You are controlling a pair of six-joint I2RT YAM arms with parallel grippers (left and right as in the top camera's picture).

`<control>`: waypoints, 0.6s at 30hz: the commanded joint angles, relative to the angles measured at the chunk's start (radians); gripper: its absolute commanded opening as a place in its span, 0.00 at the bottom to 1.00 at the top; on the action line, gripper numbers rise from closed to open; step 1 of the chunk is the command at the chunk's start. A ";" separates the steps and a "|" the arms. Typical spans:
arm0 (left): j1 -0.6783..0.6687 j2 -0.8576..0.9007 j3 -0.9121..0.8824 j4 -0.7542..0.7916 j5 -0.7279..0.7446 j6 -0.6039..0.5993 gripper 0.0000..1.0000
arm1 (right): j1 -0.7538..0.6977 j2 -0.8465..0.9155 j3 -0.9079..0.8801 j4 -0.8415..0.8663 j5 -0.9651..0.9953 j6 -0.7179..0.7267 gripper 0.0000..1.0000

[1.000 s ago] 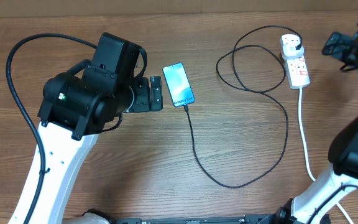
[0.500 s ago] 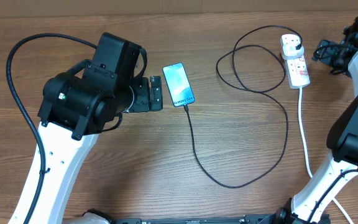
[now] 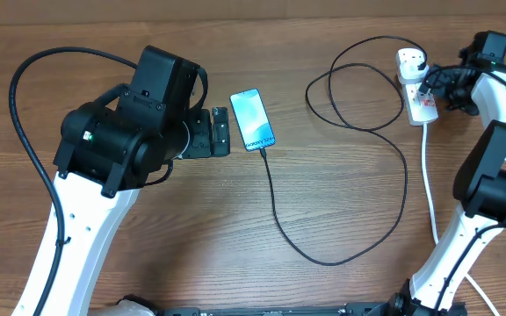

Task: Plug charger to phone and switch on socket
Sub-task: 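Move the right gripper over the white power strip's orange switch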

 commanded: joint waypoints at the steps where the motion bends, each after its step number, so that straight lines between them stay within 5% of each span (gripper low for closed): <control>1: -0.005 0.005 -0.003 0.000 -0.020 -0.007 0.99 | 0.002 0.013 0.016 0.024 -0.004 0.052 1.00; 18: -0.005 0.005 -0.003 0.000 -0.020 -0.007 1.00 | -0.039 0.013 0.016 0.044 0.005 0.235 1.00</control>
